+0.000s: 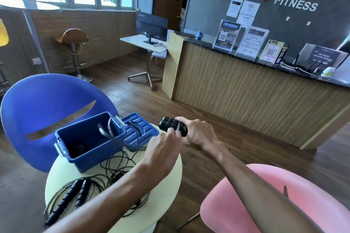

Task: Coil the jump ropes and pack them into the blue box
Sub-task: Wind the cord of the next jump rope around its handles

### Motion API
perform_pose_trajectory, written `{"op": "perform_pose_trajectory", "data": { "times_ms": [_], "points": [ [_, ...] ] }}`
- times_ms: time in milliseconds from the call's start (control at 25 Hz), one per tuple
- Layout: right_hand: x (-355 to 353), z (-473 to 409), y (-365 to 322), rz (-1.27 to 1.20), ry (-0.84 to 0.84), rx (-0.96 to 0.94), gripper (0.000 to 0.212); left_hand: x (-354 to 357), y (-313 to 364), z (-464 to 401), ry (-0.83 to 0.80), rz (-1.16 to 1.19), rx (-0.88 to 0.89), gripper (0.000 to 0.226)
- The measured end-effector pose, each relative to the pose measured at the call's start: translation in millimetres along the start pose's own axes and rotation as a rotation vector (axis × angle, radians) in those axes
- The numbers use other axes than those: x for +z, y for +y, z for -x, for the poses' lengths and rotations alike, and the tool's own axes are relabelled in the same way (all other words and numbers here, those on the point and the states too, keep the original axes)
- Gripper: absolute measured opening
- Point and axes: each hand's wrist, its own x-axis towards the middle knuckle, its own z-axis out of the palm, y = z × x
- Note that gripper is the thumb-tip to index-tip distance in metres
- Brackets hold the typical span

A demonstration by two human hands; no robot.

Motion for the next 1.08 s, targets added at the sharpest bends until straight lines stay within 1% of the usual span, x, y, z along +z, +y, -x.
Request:
{"op": "perform_pose_trajectory", "data": {
  "times_ms": [40, 80, 160, 200, 280, 400, 480, 600, 720, 880, 1080],
  "points": [
    [-0.5, -1.6, 1.3, -0.020, 0.033, 0.018, 0.065, 5.7, -1.9, 3.2, 0.037, 0.221, -0.091, 0.007],
    [-0.3, -2.8, 2.3, -0.039, 0.059, 0.027, 0.067, 12.6, -6.3, 3.9, 0.030, 0.463, -0.182, 0.004],
    [3.6, -3.2, 2.4, -0.063, 0.087, 0.004, 0.068, 26.8, -16.7, 5.6, -0.116, 0.961, -0.319, 0.008],
    [6.8, -2.7, 0.9, -0.074, 0.093, -0.017, 0.069, 32.6, -21.7, 7.2, -0.194, 1.178, -0.342, 0.012],
    [14.9, -0.8, -4.1, -0.093, 0.097, -0.056, 0.071, 41.6, -30.9, 14.3, -0.268, 1.436, -0.320, 0.018],
    [29.4, 0.6, -12.0, -0.098, 0.083, -0.073, 0.067, 60.0, -39.8, 29.1, -0.220, 1.638, -0.324, 0.023],
    [39.6, 0.3, -12.5, -0.091, 0.070, -0.064, 0.060, 71.2, -40.5, 38.0, -0.142, 1.638, -0.385, 0.036],
    [62.6, 4.7, -12.9, -0.020, 0.037, -0.041, 0.053, 81.5, -31.6, 45.6, -0.064, 1.484, -0.486, 0.042],
    [84.6, 11.8, -18.7, -0.011, 0.010, 0.000, 0.049, 95.3, -23.7, 52.3, -0.055, 1.348, -0.559, 0.043],
    [103.8, 18.6, -26.7, -0.009, -0.039, 0.025, 0.047, 122.6, -26.7, 71.1, -0.051, 1.249, -0.642, 0.046],
    [135.2, 35.7, -32.4, -0.092, -0.109, 0.086, 0.047, 137.8, -22.3, 88.9, -0.118, 1.186, -0.645, 0.044]
  ]
}}
